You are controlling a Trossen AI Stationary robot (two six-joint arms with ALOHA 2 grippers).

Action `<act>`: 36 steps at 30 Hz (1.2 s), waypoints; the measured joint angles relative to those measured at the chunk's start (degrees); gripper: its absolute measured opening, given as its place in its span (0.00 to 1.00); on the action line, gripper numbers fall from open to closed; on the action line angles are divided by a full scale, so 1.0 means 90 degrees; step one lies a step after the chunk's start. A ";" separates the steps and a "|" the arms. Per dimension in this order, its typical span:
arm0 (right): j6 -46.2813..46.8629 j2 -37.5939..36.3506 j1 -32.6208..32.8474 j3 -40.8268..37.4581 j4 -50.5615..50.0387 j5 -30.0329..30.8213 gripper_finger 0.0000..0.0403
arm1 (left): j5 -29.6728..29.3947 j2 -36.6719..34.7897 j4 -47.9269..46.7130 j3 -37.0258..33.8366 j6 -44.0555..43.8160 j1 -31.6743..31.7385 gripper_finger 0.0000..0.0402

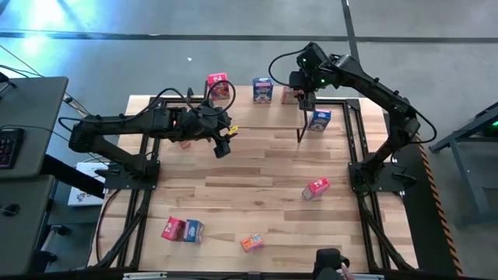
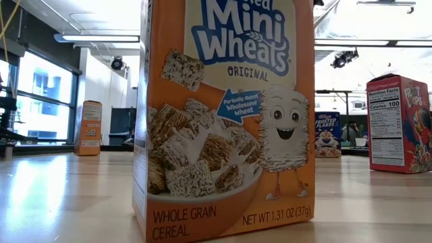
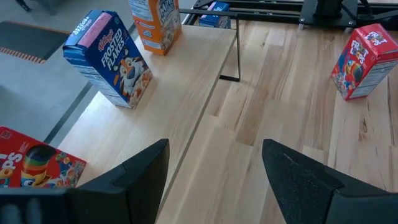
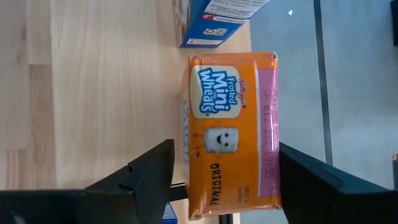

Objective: Stack cereal on shelf
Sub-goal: Put the right orange cereal box on the shelf, then adjust the blue cereal box on the shelf

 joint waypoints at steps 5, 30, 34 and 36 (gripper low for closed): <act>-0.0004 -0.0073 0.0001 0.0000 0.0040 0.0101 0.61 | 0.0000 0.0001 0.0000 0.0000 0.0000 -0.0001 0.62; 0.1176 -0.1196 0.0109 0.0000 0.0152 -0.0235 0.61 | 0.0001 -0.0001 0.0000 0.0000 0.0000 0.0001 0.62; 0.1525 -0.1424 0.0347 0.0000 0.0133 -0.0541 0.61 | 0.0000 0.0001 0.0000 0.0000 0.0000 0.0000 0.62; 0.1788 -0.1512 0.0532 0.0000 0.0124 -0.0532 0.61 | 0.0000 -0.0002 0.0000 -0.0002 0.0000 0.0001 0.62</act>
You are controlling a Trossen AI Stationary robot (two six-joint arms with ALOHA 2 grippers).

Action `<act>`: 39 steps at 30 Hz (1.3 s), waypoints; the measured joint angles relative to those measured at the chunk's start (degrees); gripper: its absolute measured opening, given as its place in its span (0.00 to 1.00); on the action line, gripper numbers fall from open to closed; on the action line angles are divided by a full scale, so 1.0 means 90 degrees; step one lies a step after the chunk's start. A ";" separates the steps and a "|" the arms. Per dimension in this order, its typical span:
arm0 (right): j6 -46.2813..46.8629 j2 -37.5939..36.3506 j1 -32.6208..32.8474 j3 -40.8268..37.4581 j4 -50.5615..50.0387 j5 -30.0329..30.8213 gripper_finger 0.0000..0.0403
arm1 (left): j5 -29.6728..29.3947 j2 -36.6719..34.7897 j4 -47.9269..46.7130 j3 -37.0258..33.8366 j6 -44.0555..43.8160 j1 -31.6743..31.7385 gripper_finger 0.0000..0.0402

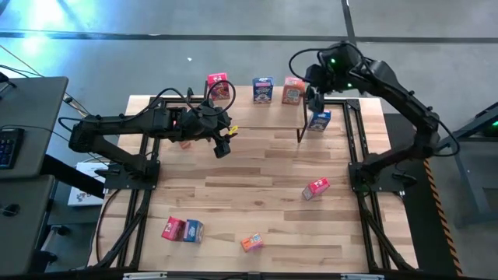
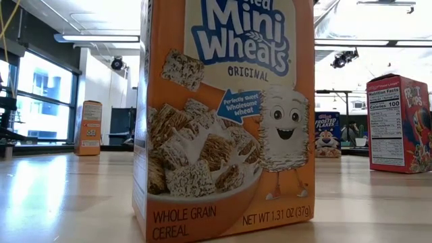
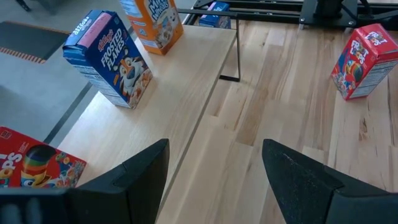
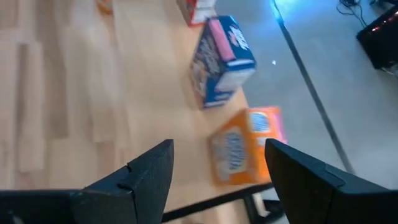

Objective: Stack cereal on shelf
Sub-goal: Adjust the blue cereal box on the shelf

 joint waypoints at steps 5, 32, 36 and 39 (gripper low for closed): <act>0.0623 -0.0165 0.0594 0.0000 -0.0298 0.0006 0.61 | 0.0000 0.0001 0.0000 0.0001 0.0000 0.0000 0.62; 0.3758 -0.1660 0.3800 -0.3843 0.1484 0.2966 0.61 | 0.0000 0.0000 -0.0019 0.0002 0.0000 0.0000 0.62; 0.3640 -0.1559 0.3892 -0.4218 0.2435 0.3347 0.61 | 0.0000 0.0001 -0.0198 0.0001 0.0000 0.0000 0.62; 0.3547 -0.1476 0.3911 -0.4455 0.3228 0.3619 0.61 | 0.0000 0.0001 -0.0429 0.0002 0.0000 0.0001 0.62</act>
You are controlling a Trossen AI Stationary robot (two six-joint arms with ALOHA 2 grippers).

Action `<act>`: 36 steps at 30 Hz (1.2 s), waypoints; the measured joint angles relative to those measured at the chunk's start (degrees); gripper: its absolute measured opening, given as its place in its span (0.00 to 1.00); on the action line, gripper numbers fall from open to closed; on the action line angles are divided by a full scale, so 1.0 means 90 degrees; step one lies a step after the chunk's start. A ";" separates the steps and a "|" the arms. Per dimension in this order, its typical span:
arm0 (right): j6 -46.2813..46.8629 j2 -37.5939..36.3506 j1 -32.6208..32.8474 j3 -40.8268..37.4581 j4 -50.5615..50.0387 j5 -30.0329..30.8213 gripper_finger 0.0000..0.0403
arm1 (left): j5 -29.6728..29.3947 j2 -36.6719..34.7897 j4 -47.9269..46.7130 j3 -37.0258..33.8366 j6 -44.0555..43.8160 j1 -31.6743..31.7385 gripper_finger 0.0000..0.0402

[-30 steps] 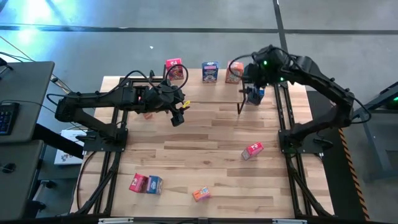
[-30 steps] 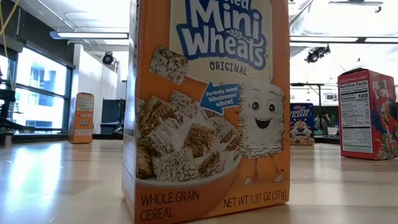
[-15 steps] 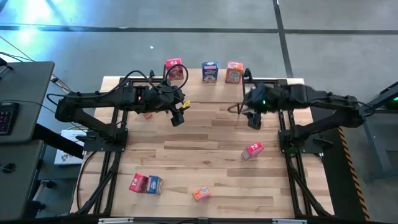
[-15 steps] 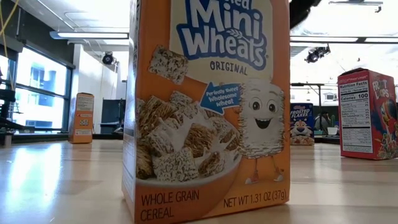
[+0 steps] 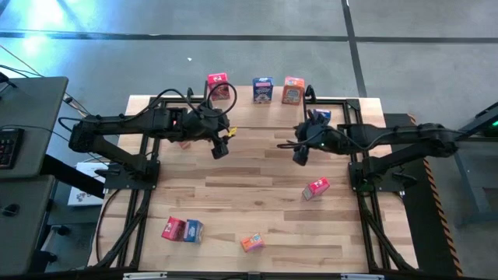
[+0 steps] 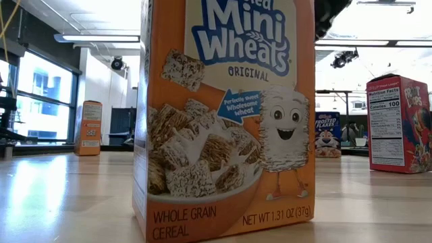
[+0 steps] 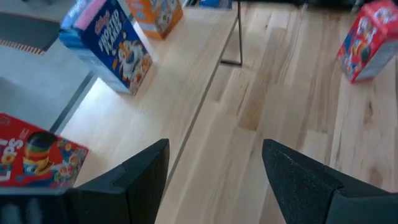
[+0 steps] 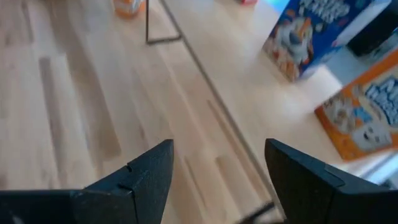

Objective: Stack cereal on shelf
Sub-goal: Adjust the blue cereal box on the shelf

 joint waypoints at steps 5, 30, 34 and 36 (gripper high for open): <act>-0.0311 0.0216 -0.0004 -0.0314 0.1215 0.0252 0.61 | -0.0017 0.0001 -0.0270 0.0000 -0.0016 -0.0005 0.62; -0.0587 0.2465 -0.0380 -0.0314 0.5006 0.2283 0.61 | -0.0941 -0.1293 -0.0764 -0.1137 -0.0780 -0.0352 0.62; -0.0452 0.2659 -0.0602 -0.0314 0.5215 0.2574 0.61 | -0.1074 -0.1662 -0.0739 -0.1431 -0.0852 -0.0352 0.62; -0.0389 0.2739 -0.0713 -0.0314 0.5301 0.2586 0.61 | -0.1085 -0.1820 -0.0753 -0.1581 -0.0852 -0.0351 0.62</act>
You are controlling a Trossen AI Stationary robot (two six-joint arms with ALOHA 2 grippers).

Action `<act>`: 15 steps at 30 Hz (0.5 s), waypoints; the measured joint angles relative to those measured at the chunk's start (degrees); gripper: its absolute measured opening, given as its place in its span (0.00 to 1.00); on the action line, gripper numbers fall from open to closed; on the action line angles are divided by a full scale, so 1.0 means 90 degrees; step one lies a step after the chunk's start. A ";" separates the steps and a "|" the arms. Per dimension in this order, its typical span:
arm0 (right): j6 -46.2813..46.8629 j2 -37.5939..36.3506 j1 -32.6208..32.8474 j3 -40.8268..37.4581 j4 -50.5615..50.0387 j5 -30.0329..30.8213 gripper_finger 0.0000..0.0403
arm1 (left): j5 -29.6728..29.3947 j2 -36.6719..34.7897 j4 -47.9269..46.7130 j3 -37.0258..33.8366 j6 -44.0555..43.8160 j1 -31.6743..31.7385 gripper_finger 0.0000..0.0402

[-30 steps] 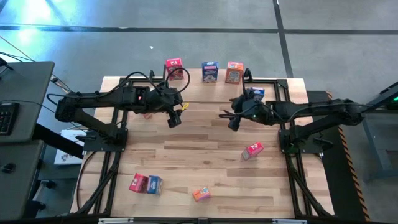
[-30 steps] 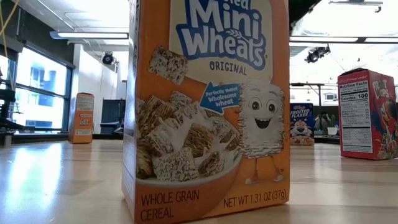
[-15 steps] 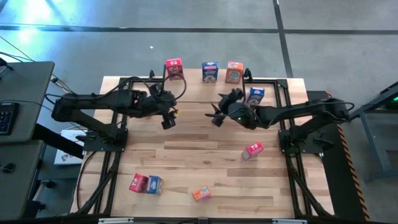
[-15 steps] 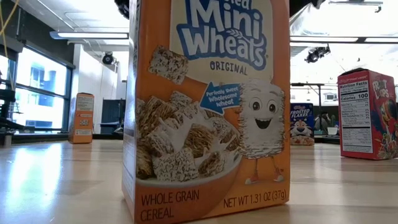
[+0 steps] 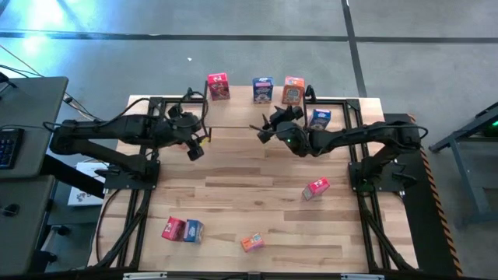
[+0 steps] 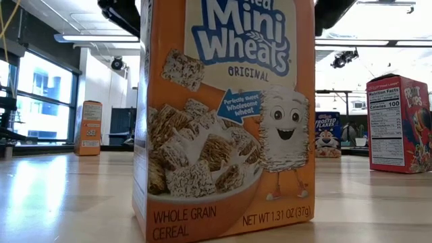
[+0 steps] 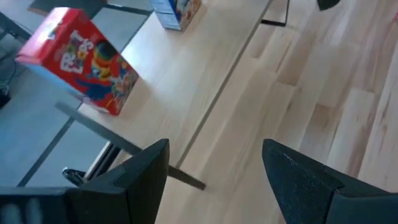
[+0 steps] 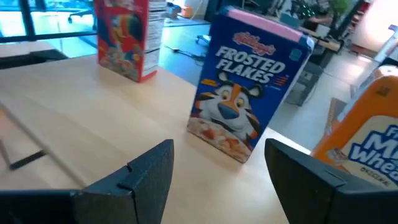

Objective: Stack cereal on shelf
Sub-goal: Adjust the blue cereal box on the shelf

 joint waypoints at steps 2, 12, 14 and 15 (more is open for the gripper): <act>0.0129 0.0052 -0.0107 0.0000 0.0000 0.0002 0.61 | -0.0006 -0.0109 0.0045 -0.0115 -0.0021 0.0001 0.62; 0.0404 0.0093 -0.0514 0.0003 0.0189 0.0081 0.47 | -0.0006 -0.0340 0.0340 -0.0375 0.0050 0.0004 0.62; 0.0309 0.0093 -0.0565 0.0005 0.0271 -0.0012 0.43 | -0.0002 -0.0328 0.0325 -0.0393 0.0058 0.0006 0.62; 0.0291 0.0093 -0.0590 0.0005 0.0313 -0.0056 0.40 | 0.0007 -0.0325 0.0316 -0.0393 0.0058 0.0005 0.62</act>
